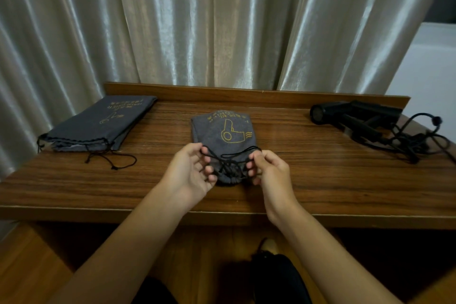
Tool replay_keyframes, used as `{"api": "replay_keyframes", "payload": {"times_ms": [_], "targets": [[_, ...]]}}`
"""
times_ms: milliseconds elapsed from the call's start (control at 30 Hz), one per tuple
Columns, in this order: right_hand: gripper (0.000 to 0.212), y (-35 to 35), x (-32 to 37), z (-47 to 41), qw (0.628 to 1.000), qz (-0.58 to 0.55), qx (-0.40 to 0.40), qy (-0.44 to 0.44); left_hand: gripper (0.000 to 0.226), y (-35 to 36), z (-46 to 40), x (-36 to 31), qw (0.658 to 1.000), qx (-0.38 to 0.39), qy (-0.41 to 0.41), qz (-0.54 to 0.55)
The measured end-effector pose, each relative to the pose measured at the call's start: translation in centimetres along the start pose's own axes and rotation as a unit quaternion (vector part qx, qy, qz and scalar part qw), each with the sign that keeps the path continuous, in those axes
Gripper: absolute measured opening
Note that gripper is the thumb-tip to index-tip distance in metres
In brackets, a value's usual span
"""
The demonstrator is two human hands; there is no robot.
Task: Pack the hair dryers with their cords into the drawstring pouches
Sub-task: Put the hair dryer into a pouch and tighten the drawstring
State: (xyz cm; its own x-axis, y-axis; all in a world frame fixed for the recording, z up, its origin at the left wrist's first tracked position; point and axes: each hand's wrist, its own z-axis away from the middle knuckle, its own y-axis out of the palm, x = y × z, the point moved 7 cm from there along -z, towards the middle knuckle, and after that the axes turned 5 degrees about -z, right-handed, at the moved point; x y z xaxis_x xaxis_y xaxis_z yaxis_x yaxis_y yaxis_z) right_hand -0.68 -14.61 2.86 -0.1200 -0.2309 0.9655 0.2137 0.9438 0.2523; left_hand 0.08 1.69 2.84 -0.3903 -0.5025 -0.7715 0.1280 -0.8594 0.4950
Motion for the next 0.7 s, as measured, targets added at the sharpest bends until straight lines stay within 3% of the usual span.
{"api": "replay_keyframes", "payload": {"times_ms": [100,267,333,433,533,567,600,700], "targets": [[0.022,-1.4,0.5,-0.4,0.992,-0.115,-0.023,0.036,0.023,-1.4,0.2,-1.3,0.996,0.025,0.012,0.079],[0.021,-3.5,1.1,-1.3,0.943,-0.311,-0.038,0.115,0.019,-3.7,0.1,-3.3,0.977,0.057,0.059,0.198],[0.022,-5.2,1.3,-2.0,0.957,-0.264,-0.068,0.096,0.017,-5.0,-0.5,-3.6,0.978,0.026,0.072,0.192],[0.019,-8.3,1.0,-2.5,0.979,-0.078,-0.176,0.066,0.021,-8.2,-1.5,-3.2,0.981,-0.099,0.075,0.146],[0.023,-10.1,0.3,-2.6,0.969,0.092,-0.228,0.036,0.022,-10.6,-1.7,-2.7,0.969,-0.227,0.101,-0.014],[0.026,-10.0,0.5,-2.7,0.957,0.191,-0.216,0.006,0.022,-11.1,-1.3,-3.2,0.946,-0.268,0.134,-0.124],[0.026,-9.6,0.7,-2.8,0.934,0.300,-0.192,-0.023,0.023,-11.2,-0.7,-4.1,0.901,-0.305,0.176,-0.255],[0.022,-8.3,1.3,-3.0,0.855,0.501,-0.131,-0.033,0.030,-10.3,0.9,-6.2,0.702,-0.348,0.255,-0.566]]}}
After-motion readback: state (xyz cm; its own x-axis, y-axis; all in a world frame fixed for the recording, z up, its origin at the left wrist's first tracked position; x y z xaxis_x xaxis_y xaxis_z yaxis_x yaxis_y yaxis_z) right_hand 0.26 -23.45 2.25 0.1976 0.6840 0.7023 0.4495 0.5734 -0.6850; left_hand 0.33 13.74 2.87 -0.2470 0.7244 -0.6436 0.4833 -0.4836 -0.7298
